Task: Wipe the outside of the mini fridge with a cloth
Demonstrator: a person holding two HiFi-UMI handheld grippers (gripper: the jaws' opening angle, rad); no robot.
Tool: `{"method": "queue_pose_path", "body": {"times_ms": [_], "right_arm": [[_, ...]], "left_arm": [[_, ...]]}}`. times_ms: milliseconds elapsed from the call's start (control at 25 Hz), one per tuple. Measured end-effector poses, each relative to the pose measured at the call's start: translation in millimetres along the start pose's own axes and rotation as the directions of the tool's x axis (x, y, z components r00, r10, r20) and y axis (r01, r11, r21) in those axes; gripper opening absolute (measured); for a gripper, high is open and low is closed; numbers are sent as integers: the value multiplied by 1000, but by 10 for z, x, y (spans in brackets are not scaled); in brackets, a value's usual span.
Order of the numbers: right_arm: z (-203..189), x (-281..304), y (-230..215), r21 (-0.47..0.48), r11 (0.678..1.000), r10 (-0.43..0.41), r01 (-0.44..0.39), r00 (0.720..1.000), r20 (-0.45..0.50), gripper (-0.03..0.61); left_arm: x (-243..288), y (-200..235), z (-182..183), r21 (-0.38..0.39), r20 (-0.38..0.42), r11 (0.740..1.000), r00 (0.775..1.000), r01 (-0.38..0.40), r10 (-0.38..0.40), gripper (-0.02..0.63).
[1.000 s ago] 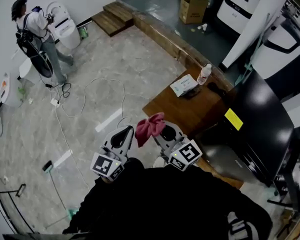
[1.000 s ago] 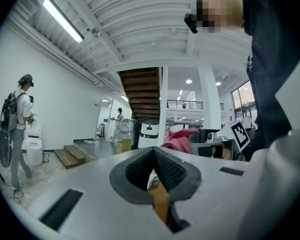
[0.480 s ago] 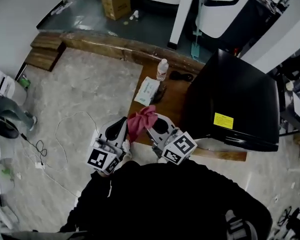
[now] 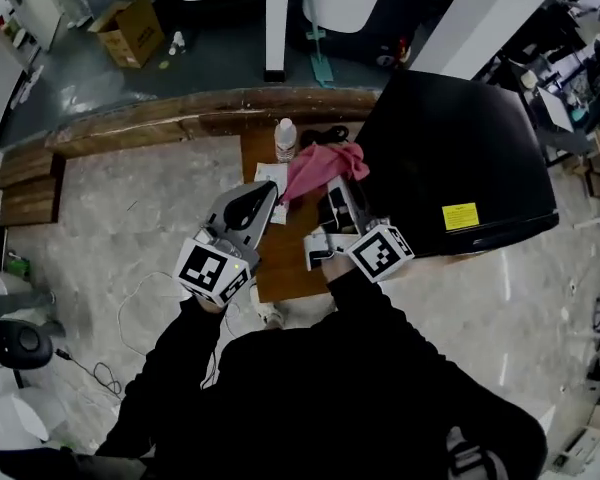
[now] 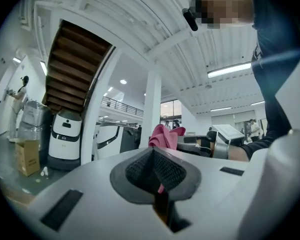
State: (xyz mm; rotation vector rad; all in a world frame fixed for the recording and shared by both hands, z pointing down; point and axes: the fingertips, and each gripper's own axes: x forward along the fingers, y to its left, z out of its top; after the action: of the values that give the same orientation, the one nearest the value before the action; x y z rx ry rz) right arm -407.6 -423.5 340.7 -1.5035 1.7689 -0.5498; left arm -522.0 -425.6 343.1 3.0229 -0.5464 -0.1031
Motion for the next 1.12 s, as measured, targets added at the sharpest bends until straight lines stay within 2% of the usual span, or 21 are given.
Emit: {"method": "queue_pose_path", "body": {"times_ms": [120,240,320,400,480,640,760,880,1000,1120], "right_arm": [[417,156,-167,31,998,-61,57,982,179,77],[771,145,-383,59,992,-127,114,942,310,77],[946,124,-514,75,988,-152,134,914,375,77],[1051,87,-689,124,975,-218,182,879,423,76],[1078,18,-930,228,942,-326,246,833,447,76],[1128,-24,-1375,392,905,-362,165,784,505,76],[1118,-68,-1586,452,887,-358,99,765,535,77],[1024,-74,-1713,520,853,-380,51,743,551,77],[875,-112,-1933,553,830,-421,77,736,530,77],[586,-216,-2250,609,784,-492,122,719,490,77]], "left_arm": [[353,103,168,25,13,996,997,82,-82,6],[662,86,287,37,25,988,989,148,-149,6],[844,45,299,46,24,982,982,184,-185,6],[1003,24,336,58,14,975,977,214,-215,6],[1144,7,387,65,8,970,972,235,-236,6],[1407,-48,277,75,1,964,966,256,-257,6],[1546,-84,99,77,-18,959,962,273,-272,6],[1632,-75,-82,73,-66,953,955,294,-289,6],[1741,-64,-309,57,-104,949,947,310,-303,6],[1820,-58,-606,54,-155,942,934,332,-321,6]]}}
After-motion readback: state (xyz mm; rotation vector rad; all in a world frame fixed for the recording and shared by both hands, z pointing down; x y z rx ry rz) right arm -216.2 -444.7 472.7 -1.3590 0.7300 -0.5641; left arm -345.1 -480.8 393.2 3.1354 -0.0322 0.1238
